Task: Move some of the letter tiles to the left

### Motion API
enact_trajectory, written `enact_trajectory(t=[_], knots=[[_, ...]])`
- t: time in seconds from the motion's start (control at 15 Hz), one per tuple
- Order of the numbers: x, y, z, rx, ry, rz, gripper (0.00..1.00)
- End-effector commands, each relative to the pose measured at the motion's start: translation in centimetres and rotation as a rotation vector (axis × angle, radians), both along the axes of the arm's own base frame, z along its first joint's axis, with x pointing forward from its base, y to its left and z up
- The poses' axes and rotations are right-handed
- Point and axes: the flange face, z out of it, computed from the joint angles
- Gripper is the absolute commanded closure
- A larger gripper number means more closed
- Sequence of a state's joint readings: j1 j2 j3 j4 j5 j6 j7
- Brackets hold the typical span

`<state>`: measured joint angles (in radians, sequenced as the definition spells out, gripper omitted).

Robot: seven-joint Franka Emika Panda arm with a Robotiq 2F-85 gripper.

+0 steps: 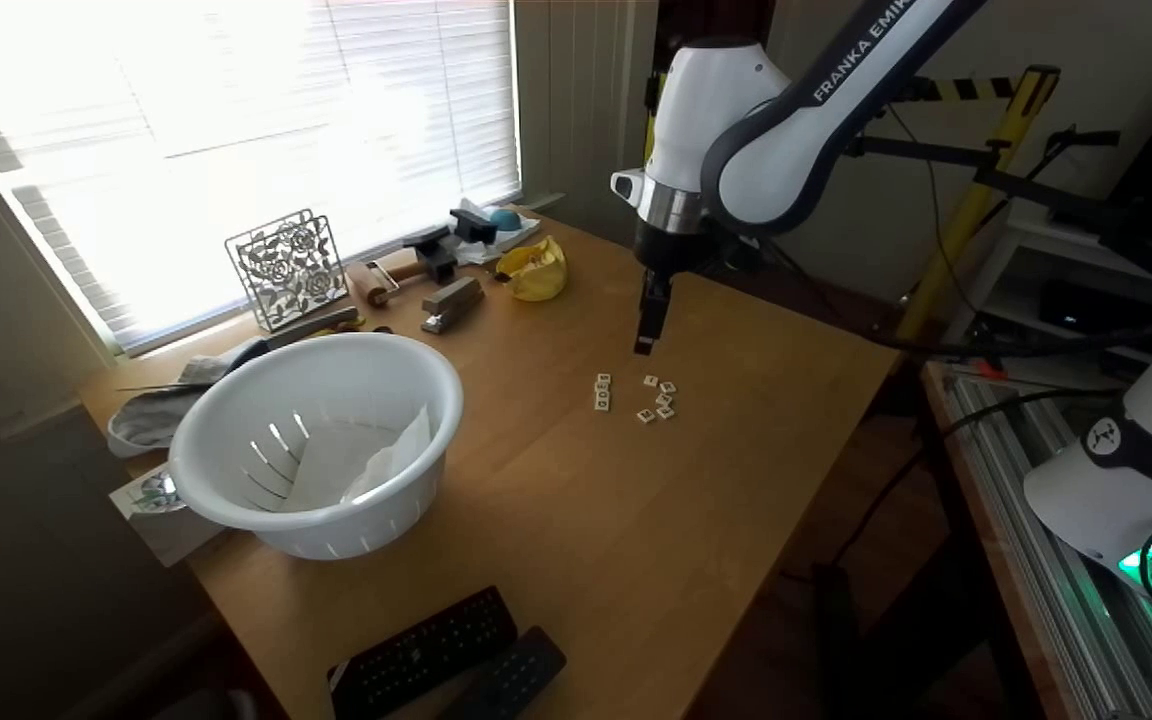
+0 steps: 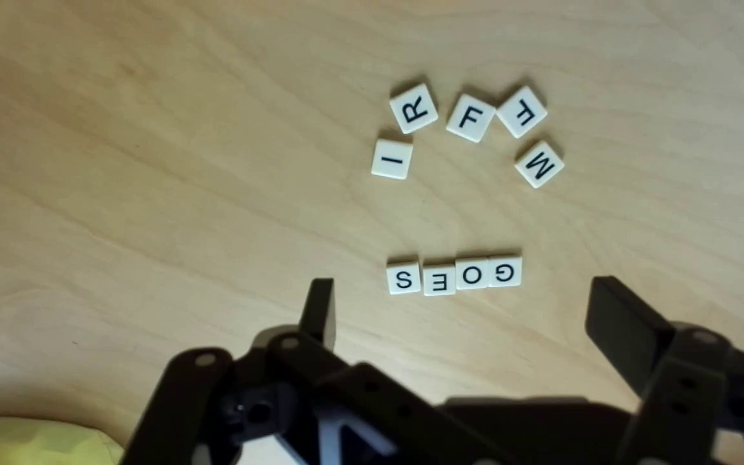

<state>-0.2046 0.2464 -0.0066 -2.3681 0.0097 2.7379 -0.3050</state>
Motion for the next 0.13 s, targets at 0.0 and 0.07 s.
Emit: enact_trajectory(t=[0.0, 0.07], knots=[[-0.01, 0.15, -0.01, 0.001, 0.002, 0.001, 0.00], [-0.04, 0.21, -0.05, 0.001, 0.003, 0.002, 0.00]])
